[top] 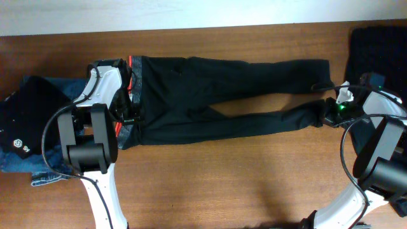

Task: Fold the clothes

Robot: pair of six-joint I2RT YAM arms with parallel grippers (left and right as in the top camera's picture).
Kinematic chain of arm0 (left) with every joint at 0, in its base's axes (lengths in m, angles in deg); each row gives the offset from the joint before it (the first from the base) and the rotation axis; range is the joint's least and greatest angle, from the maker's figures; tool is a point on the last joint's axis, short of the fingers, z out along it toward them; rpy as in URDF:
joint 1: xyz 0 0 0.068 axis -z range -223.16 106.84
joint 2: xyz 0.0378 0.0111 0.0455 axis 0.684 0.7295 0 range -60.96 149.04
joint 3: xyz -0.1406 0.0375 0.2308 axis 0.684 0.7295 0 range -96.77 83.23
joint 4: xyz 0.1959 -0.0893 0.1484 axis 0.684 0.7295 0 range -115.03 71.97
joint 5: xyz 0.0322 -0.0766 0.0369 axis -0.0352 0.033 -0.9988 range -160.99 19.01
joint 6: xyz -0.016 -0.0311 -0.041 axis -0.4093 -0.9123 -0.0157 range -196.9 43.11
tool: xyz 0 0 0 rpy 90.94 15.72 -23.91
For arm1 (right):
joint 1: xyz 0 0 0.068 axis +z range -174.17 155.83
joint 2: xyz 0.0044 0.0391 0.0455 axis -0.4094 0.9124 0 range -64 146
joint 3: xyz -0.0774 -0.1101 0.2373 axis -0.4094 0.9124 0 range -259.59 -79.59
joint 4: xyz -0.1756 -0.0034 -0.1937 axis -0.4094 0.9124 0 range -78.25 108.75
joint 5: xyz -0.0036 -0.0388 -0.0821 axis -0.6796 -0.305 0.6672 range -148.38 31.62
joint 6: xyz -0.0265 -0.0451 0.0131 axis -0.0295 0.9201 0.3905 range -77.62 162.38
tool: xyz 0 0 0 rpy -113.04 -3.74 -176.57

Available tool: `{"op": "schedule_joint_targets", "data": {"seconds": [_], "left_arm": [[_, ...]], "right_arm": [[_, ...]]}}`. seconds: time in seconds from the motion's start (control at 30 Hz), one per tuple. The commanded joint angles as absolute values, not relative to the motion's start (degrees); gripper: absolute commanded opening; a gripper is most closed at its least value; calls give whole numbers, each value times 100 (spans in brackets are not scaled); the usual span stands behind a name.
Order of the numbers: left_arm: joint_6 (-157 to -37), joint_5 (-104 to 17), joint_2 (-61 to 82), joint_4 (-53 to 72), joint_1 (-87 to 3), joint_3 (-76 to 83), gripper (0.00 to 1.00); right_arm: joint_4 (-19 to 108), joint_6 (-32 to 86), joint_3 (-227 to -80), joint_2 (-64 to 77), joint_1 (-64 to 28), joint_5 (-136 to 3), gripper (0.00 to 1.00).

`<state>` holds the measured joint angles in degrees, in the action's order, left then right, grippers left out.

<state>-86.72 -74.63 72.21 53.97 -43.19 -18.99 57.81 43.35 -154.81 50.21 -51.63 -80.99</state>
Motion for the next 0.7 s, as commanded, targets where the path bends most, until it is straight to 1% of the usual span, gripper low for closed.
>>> {"op": "schedule_joint_targets", "data": {"seconds": [0.0, 0.2, 0.33, 0.47, 0.67], "left_arm": [[-8814, -7764, 7511, 5036, -4365, -1779, 83], [-8814, -7764, 7511, 5036, -4365, -1779, 83], [-8814, -7764, 7511, 5036, -4365, -1779, 83], [-8814, -7764, 7511, 5036, -4363, -1779, 82], [-8814, -7764, 7511, 5036, -4365, -1779, 83]], "right_arm": [[5989, 4521, -15798, 4898, -5205, -8466, 4], [6660, 4490, -16115, 4380, -5205, -7999, 4], [7427, 4337, -16395, 4018, -5205, -7435, 4], [8238, 4272, -16668, 3788, -5205, -7197, 4], [9117, 4278, -17016, 3653, -5205, -7116, 4]]}}
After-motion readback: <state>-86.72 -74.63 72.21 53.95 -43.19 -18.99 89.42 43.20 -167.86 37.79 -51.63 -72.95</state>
